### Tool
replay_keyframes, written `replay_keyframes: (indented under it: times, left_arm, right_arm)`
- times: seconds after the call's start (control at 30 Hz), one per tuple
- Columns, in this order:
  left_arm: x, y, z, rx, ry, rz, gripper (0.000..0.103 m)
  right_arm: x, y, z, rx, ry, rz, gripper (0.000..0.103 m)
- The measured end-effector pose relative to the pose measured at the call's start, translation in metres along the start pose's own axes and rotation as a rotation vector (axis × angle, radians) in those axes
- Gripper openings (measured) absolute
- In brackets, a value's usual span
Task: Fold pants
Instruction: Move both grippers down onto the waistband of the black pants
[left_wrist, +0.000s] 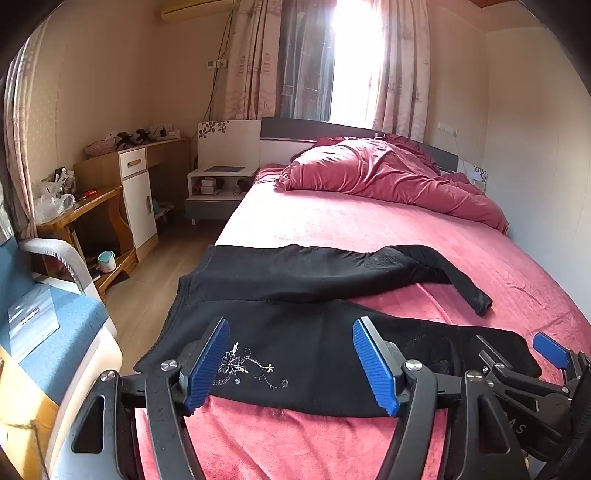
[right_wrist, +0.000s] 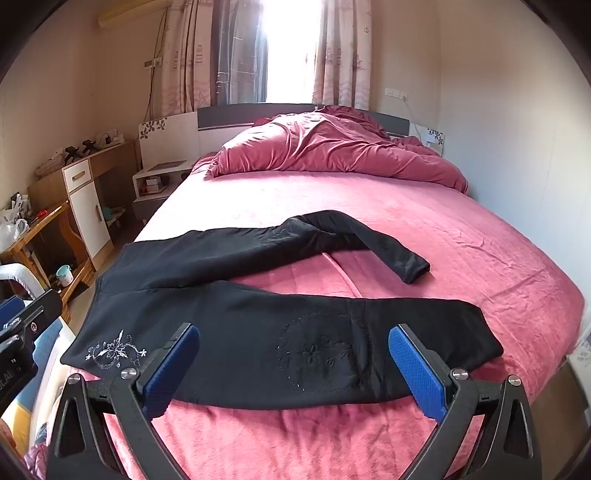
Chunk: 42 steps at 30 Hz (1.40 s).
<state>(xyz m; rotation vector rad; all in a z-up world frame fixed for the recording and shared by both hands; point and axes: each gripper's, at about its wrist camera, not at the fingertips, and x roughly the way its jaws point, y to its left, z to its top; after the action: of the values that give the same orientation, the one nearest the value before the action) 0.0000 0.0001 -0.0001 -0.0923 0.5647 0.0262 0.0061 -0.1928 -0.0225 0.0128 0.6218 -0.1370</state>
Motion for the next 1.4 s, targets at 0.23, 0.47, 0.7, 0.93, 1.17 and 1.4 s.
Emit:
replay_keyframes:
  times: [0.23, 0.47, 0.7, 0.93, 1.17, 1.4]
  left_arm:
    - [0.003, 0.000, -0.004, 0.000, 0.007, -0.001, 0.071]
    - [0.008, 0.000, -0.005, 0.009, 0.031, -0.002, 0.071]
    - [0.027, 0.003, -0.011, 0.011, 0.108, -0.028, 0.072]
    - [0.092, 0.048, -0.042, -0.189, 0.357, -0.244, 0.088]
    - [0.125, 0.118, -0.070, -0.567, 0.483, -0.285, 0.101]
    - [0.130, 0.174, -0.065, -0.649, 0.450, -0.158, 0.100]
  right_arm:
    - [0.005, -0.002, -0.003, 0.001, 0.011, -0.002, 0.103]
    - [0.014, -0.004, -0.007, 0.008, 0.035, -0.010, 0.103]
    - [0.033, -0.014, -0.016, 0.046, 0.100, 0.047, 0.103]
    - [0.090, -0.104, -0.063, 0.398, 0.348, 0.207, 0.102]
    - [0.108, -0.195, -0.100, 0.609, 0.402, 0.124, 0.093]
    - [0.120, -0.285, -0.115, 0.882, 0.372, 0.043, 0.085]
